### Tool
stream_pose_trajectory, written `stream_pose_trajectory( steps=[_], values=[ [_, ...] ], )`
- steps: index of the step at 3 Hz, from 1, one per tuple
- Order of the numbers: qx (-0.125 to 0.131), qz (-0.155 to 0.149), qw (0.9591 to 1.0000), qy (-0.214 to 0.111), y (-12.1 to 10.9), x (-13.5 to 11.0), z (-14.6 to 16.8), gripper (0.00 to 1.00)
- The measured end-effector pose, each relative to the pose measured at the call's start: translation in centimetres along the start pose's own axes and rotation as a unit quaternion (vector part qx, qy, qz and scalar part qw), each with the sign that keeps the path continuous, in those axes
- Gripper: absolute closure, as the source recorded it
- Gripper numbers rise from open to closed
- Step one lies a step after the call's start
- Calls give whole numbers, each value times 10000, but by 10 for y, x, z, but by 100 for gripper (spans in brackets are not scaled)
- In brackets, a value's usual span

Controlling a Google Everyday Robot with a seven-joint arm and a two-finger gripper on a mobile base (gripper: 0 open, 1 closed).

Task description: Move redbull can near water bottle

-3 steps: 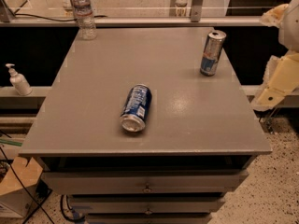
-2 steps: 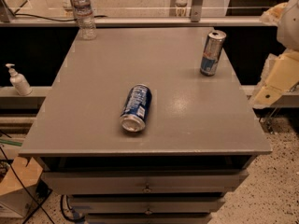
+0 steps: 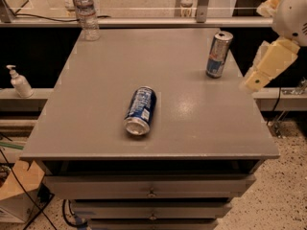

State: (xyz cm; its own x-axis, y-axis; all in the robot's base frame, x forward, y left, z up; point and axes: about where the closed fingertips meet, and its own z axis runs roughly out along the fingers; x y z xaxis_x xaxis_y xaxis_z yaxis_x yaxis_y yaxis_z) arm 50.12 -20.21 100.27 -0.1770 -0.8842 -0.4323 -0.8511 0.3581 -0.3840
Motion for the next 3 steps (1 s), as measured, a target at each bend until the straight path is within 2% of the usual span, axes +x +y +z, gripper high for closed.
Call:
stream_pose_trajectory(
  steps=[1, 2, 3],
  values=[
    [-104, 260, 9977, -617, -19, 1, 17, 0],
    [-282, 476, 9915, -1177, -34, 1, 36, 0],
    [-458, 573, 9862, -1487, -54, 6, 57, 0]
  ],
)
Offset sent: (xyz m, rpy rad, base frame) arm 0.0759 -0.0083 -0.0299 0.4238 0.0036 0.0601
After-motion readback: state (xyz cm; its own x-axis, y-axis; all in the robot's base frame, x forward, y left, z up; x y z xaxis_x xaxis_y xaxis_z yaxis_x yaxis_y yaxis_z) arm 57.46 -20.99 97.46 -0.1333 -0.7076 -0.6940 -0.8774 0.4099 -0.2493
